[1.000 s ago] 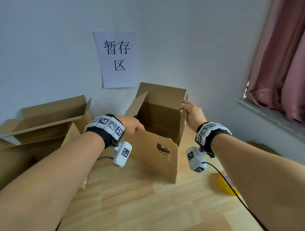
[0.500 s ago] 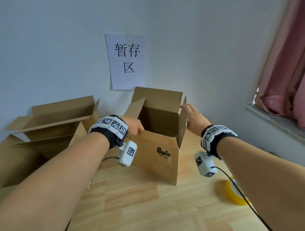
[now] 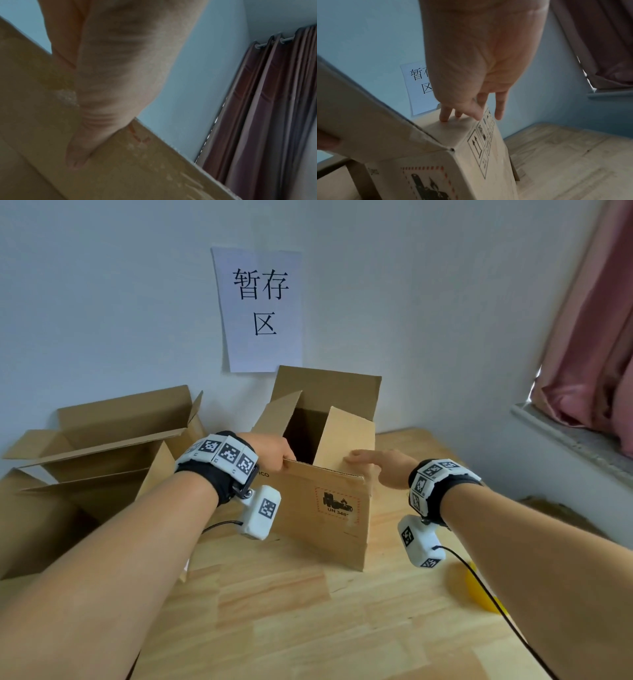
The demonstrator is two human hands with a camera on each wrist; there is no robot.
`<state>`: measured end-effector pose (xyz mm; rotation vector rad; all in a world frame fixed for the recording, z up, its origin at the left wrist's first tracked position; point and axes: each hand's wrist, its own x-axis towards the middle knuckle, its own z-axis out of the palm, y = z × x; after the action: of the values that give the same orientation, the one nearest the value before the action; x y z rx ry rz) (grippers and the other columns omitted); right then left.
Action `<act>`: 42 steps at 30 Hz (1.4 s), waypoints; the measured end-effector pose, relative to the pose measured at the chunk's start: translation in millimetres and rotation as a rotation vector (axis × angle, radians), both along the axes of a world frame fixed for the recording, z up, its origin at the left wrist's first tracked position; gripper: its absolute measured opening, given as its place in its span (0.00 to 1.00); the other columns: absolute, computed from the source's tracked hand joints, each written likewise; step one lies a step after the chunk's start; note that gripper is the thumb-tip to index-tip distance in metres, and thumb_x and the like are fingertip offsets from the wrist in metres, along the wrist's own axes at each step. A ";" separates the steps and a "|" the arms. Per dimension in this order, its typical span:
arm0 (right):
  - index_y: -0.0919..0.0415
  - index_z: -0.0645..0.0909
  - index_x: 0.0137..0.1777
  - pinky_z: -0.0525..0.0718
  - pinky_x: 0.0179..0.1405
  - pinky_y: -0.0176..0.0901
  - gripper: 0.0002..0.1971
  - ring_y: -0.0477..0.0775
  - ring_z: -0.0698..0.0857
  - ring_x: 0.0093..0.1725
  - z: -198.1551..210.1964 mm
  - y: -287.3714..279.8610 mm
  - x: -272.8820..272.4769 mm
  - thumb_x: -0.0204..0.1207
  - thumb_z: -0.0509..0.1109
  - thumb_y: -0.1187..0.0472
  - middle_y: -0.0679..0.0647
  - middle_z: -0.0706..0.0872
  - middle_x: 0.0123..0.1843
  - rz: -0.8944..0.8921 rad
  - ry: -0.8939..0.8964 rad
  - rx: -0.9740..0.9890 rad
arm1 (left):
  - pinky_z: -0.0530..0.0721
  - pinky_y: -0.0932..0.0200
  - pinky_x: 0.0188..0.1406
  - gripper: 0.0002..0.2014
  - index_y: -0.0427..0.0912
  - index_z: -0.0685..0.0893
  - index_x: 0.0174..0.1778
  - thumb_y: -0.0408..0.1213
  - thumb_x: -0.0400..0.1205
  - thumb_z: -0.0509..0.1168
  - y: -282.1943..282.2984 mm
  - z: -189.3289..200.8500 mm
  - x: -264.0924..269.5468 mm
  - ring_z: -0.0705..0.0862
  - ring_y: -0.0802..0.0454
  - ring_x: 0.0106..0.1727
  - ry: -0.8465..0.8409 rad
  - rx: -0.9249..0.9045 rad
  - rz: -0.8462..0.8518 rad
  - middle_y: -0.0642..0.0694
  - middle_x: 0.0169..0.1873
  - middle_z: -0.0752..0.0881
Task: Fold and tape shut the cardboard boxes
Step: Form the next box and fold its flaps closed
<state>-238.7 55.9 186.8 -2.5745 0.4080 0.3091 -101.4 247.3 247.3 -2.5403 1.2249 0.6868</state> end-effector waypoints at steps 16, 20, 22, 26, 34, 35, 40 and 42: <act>0.46 0.34 0.83 0.64 0.78 0.62 0.56 0.61 0.55 0.83 -35.3 23.9 17.5 0.69 0.75 0.44 0.44 0.33 0.84 0.096 0.117 -0.177 | 0.77 0.59 0.60 0.27 0.53 0.71 0.77 0.27 0.83 0.53 35.0 -19.3 -2.2 0.77 0.50 0.63 0.037 -0.134 0.052 0.49 0.69 0.78; 0.41 0.45 0.83 0.75 0.71 0.58 0.40 0.62 0.67 0.78 -42.5 29.6 20.6 0.79 0.67 0.52 0.47 0.43 0.85 0.053 -0.009 -0.222 | 0.78 0.56 0.62 0.27 0.57 0.68 0.78 0.30 0.84 0.52 47.4 -27.0 -4.7 0.78 0.48 0.63 0.023 -0.200 0.081 0.48 0.68 0.78; 0.33 0.50 0.80 0.79 0.68 0.56 0.35 0.63 0.70 0.76 -47.6 31.8 17.5 0.81 0.63 0.59 0.44 0.47 0.85 -0.015 -0.080 -0.210 | 0.75 0.60 0.60 0.27 0.57 0.67 0.79 0.31 0.84 0.52 51.8 -30.5 -6.3 0.77 0.48 0.66 -0.004 -0.226 0.084 0.48 0.71 0.76; 0.29 0.54 0.79 0.81 0.64 0.55 0.36 0.62 0.72 0.75 -47.6 36.4 13.3 0.80 0.57 0.67 0.41 0.49 0.85 -0.070 -0.131 -0.188 | 0.71 0.62 0.62 0.29 0.57 0.63 0.81 0.33 0.84 0.57 61.4 -40.0 -5.5 0.74 0.50 0.71 0.035 -0.272 0.078 0.52 0.76 0.72; 0.32 0.66 0.75 0.81 0.65 0.51 0.43 0.54 0.72 0.75 -56.6 22.6 4.0 0.73 0.54 0.81 0.33 0.60 0.81 -0.207 -0.263 -0.139 | 0.60 0.48 0.80 0.32 0.58 0.64 0.80 0.29 0.82 0.63 92.2 -51.3 23.6 0.63 0.50 0.80 -0.063 -0.446 0.133 0.53 0.80 0.64; 0.33 0.68 0.75 0.80 0.66 0.51 0.41 0.54 0.72 0.75 -58.8 20.3 2.6 0.74 0.55 0.81 0.32 0.62 0.79 -0.229 -0.283 -0.138 | 0.59 0.49 0.81 0.33 0.57 0.64 0.80 0.28 0.81 0.63 96.4 -51.3 27.2 0.62 0.51 0.81 -0.048 -0.483 0.162 0.52 0.80 0.64; 0.39 0.75 0.71 0.69 0.76 0.51 0.29 0.54 0.71 0.76 -67.5 8.5 -2.5 0.77 0.67 0.70 0.34 0.71 0.75 -0.310 -0.381 -0.058 | 0.68 0.64 0.66 0.30 0.56 0.70 0.77 0.27 0.81 0.65 104.5 -50.0 40.8 0.74 0.56 0.72 0.103 -0.636 0.249 0.52 0.73 0.76; 0.43 0.80 0.68 0.68 0.76 0.50 0.24 0.53 0.72 0.75 -71.3 5.0 -2.7 0.78 0.67 0.70 0.38 0.76 0.73 -0.366 -0.422 0.025 | 0.63 0.63 0.69 0.27 0.54 0.75 0.73 0.25 0.81 0.65 105.1 -46.0 42.5 0.74 0.61 0.70 0.293 -0.715 0.339 0.54 0.70 0.78</act>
<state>-241.4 60.9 115.6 -2.3910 0.6897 -0.3494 -58.9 352.3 201.3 -3.3932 1.3170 0.8264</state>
